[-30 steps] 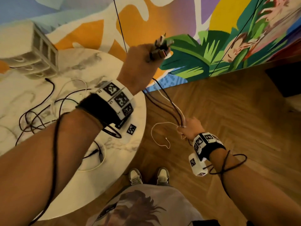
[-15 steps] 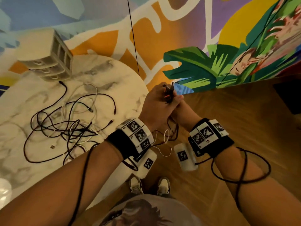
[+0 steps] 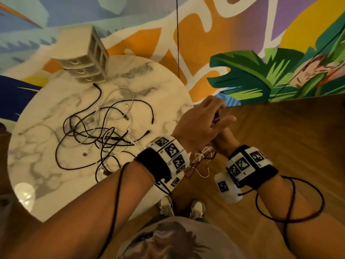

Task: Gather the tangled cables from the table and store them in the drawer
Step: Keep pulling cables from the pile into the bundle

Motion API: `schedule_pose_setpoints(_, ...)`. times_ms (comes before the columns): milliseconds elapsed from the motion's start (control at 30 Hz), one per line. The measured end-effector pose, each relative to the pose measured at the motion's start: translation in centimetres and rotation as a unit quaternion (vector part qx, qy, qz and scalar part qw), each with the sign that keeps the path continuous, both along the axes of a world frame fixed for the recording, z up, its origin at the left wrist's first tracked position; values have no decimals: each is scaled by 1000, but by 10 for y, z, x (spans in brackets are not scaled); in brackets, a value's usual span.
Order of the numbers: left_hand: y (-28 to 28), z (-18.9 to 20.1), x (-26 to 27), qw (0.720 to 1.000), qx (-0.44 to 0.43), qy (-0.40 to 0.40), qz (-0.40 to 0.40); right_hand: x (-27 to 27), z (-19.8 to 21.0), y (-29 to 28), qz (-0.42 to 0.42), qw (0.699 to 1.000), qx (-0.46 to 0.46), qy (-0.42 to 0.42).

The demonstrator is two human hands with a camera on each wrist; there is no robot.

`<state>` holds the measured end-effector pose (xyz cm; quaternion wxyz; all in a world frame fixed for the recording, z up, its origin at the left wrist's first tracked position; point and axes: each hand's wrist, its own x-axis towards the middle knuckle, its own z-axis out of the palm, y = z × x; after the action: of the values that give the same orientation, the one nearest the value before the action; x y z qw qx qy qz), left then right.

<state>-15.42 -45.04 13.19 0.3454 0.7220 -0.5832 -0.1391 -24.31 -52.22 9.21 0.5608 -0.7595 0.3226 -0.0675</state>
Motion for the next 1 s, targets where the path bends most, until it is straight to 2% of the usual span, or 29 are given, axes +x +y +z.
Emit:
schedule_pose_setpoints(67,15,-5,18,999,29,32,29,8,-12,2,-9,998,45,-37)
schedule_pose_setpoints(133,37,-20,48,992,96,37,68,12,-21,6,-43,998,48,-20)
schedule_pose_setpoints(233,95,-56,100,948,298,39,107,11,-31,11,-67,996,62,2)
schedule_pose_setpoints(300,135,-80,114,918,387,-28,77,9,-35,16,-72,995,67,4)
schedule_pose_setpoints(400,169,-108,99,864,491,-114,9,11,-40,20,-66,995,71,38)
schedule_pose_setpoints(500,185,-135,85,824,541,-164,-40,15,-44,24,-39,995,66,64)
schedule_pose_setpoints(567,192,-147,81,828,526,-185,-52,17,-48,27,-33,994,69,77)
schedule_pose_setpoints(667,192,-148,76,861,478,-170,-24,20,-51,35,-18,992,88,89)
schedule_pose_setpoints(700,190,-143,76,880,453,-145,-5,22,-53,40,-12,991,98,94)
schedule_pose_setpoints(767,185,-131,73,923,381,-42,47,24,-60,54,3,986,135,100)
schedule_pose_setpoints(833,180,-117,72,952,294,40,78,28,-69,70,30,980,163,114)
schedule_pose_setpoints(900,177,-103,71,962,237,79,108,34,-76,85,56,974,177,126)
schedule_pose_setpoints(1000,175,-86,73,964,213,108,120,45,-72,103,112,968,204,99)
